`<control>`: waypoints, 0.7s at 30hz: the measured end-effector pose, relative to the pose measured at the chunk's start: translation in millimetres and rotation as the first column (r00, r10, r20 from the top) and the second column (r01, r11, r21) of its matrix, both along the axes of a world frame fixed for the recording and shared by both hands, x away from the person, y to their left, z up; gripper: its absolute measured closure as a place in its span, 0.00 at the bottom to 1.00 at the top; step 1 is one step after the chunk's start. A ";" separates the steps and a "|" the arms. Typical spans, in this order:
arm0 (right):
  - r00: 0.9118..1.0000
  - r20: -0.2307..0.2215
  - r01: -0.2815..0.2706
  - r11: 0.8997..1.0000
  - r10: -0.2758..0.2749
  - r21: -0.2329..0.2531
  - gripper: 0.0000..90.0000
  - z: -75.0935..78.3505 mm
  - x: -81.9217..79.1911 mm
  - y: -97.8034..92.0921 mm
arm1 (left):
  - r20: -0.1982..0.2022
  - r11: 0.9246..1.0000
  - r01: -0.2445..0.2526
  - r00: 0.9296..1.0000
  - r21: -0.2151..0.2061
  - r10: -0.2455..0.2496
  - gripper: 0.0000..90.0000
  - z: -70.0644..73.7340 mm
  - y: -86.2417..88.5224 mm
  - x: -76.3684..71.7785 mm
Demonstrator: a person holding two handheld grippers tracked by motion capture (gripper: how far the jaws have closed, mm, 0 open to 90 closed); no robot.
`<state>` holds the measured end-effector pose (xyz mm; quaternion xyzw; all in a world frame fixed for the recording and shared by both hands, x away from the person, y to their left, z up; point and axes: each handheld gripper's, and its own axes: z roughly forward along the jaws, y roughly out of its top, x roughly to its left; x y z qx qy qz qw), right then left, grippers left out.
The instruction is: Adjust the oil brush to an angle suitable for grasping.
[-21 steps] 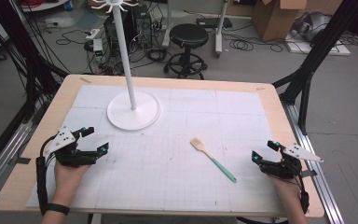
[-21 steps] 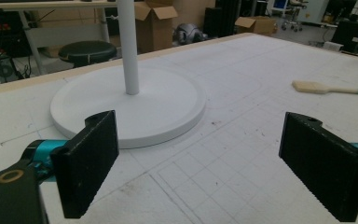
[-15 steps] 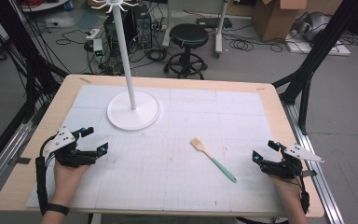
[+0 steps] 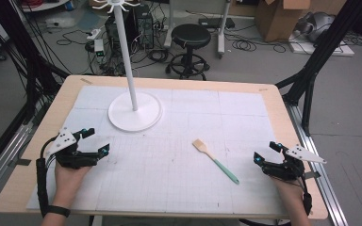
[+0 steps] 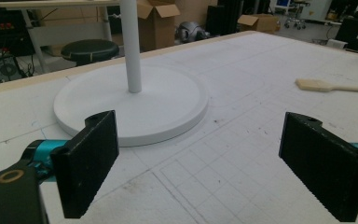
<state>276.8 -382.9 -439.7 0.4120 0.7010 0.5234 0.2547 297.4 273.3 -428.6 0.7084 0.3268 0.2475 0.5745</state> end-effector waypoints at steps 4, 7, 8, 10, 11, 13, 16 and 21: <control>1.000 -0.003 -0.028 1.000 0.028 0.014 0.17 3.4 0.0 9.7 | 0.008 1.000 0.001 1.000 -0.006 -0.001 0.14 1.0 0.1 -0.7; 0.998 -0.010 -0.063 0.998 0.063 0.018 0.17 5.9 2.1 17.9 | 0.006 1.000 -0.002 1.000 -0.008 0.002 0.14 1.5 0.4 -1.3; 0.997 -0.011 -0.074 0.997 0.074 0.013 0.17 7.6 2.8 21.8 | 0.008 1.000 -0.010 1.000 -0.006 0.010 0.14 1.7 0.7 -1.3; 0.996 -0.016 -0.084 0.996 0.084 0.009 0.17 9.0 3.2 24.0 | 0.009 1.000 -0.011 1.000 -0.012 0.011 0.14 2.0 1.4 -1.3; 0.995 -0.018 -0.096 0.995 0.096 0.003 0.17 10.6 3.8 27.2 | 0.012 1.000 -0.014 1.000 -0.014 0.014 0.14 2.1 1.5 -1.4; 0.992 -0.023 -0.121 0.992 0.121 -0.018 0.17 13.6 6.0 36.3 | 0.015 1.000 -0.017 1.000 -0.018 0.017 0.14 2.4 1.4 -1.6; 0.989 -0.036 -0.145 0.989 0.144 -0.030 0.17 14.8 7.4 46.4 | 0.019 1.000 -0.016 1.000 -0.021 0.017 0.14 3.2 1.8 -2.0; 0.983 -0.055 -0.176 0.984 0.174 -0.037 0.17 15.3 13.0 61.0 | 0.026 0.999 -0.013 1.000 -0.031 0.014 0.14 3.8 1.9 -2.3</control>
